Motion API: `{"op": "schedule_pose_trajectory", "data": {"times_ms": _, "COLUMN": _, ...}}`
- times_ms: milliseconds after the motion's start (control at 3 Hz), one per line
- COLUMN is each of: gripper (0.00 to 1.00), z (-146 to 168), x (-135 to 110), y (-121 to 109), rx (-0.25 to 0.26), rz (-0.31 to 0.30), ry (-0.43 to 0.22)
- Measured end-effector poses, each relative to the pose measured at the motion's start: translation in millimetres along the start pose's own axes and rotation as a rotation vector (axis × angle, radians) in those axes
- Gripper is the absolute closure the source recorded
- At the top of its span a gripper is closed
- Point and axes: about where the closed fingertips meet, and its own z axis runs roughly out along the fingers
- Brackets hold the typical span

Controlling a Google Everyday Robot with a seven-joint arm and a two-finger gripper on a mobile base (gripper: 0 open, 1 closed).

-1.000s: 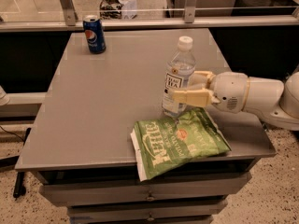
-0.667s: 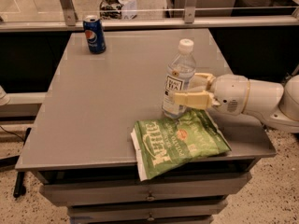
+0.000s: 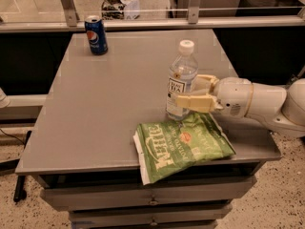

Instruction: Move blue plastic bottle near green jalapeno chip bag

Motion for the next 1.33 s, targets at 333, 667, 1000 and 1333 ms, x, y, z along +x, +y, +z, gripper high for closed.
{"op": "schedule_pose_trajectory", "data": {"times_ms": 333, "gripper": 0.12, "z": 2.6, "x": -0.4, "y": -0.4, "rx": -0.006, "rz": -0.008, "ry": -0.009}}
{"op": "schedule_pose_trajectory", "data": {"times_ms": 667, "gripper": 0.00, "z": 2.6, "x": -0.6, "y": -0.3, "rx": -0.007, "rz": -0.012, "ry": -0.013}}
{"op": "schedule_pose_trajectory", "data": {"times_ms": 1000, "gripper": 0.00, "z": -3.5, "x": -5.5, "y": -1.8, "rx": -0.005, "rz": -0.027, "ry": -0.012}}
{"op": "schedule_pose_trajectory", "data": {"times_ms": 1333, "gripper": 0.00, "z": -28.6, "x": -24.5, "y": -18.7, "rx": 0.008, "rz": -0.095, "ry": 0.007}}
